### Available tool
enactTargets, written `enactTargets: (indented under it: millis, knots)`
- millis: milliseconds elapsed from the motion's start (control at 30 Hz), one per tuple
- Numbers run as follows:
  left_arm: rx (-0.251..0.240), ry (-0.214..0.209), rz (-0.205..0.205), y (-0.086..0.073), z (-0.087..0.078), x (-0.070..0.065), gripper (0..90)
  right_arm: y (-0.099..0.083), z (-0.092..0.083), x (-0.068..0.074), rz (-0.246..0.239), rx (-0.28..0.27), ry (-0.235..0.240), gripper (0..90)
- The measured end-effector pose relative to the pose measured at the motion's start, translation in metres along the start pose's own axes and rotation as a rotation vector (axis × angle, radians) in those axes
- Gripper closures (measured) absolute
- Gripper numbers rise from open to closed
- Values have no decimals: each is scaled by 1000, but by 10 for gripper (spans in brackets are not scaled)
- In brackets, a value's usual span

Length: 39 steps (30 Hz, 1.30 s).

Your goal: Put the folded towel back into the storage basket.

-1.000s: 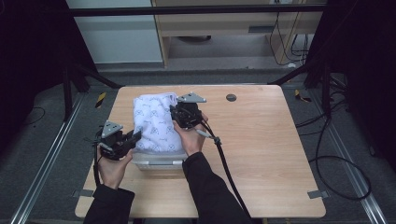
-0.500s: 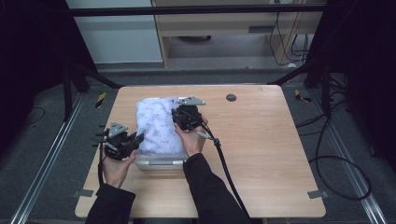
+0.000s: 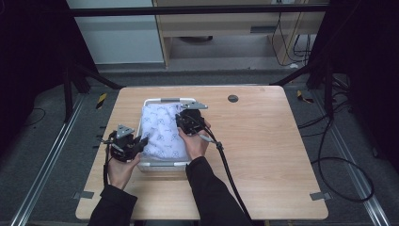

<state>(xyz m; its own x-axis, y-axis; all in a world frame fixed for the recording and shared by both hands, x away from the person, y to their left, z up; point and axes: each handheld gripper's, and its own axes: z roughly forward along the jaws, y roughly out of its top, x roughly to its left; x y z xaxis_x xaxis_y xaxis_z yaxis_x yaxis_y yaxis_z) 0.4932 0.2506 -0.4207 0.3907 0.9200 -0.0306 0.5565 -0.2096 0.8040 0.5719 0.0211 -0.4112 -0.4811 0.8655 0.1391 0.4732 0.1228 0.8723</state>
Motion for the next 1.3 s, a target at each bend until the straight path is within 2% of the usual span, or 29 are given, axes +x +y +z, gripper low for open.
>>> enactTargets:
  millis: [500,700,733,833,867,900,1100,1200,1300]
  knots:
    - [34,10,-4,-4,10,1,738,-9,11,-2,-4,26,-9,728]
    - [49,20,-3,-6,14,2,716,-12,14,-1,-22,41,-24,717]
    - [48,25,-2,-6,14,2,687,-13,16,-2,-22,47,-22,708]
    - [41,53,6,-5,13,1,673,-15,18,-3,-21,65,-28,689]
    - [32,55,3,-5,12,1,654,-16,19,-3,-23,75,-32,679]
    - [23,61,-3,-4,10,2,596,-17,20,-4,-33,78,-38,677]
    - [4,58,-6,-3,7,0,590,-16,16,-7,-41,52,-48,615]
    - [-20,49,-13,-1,2,-2,588,-13,6,-12,-41,15,-57,558]
    - [-50,39,-18,1,-3,-3,583,-13,-1,-15,-31,4,-54,514]
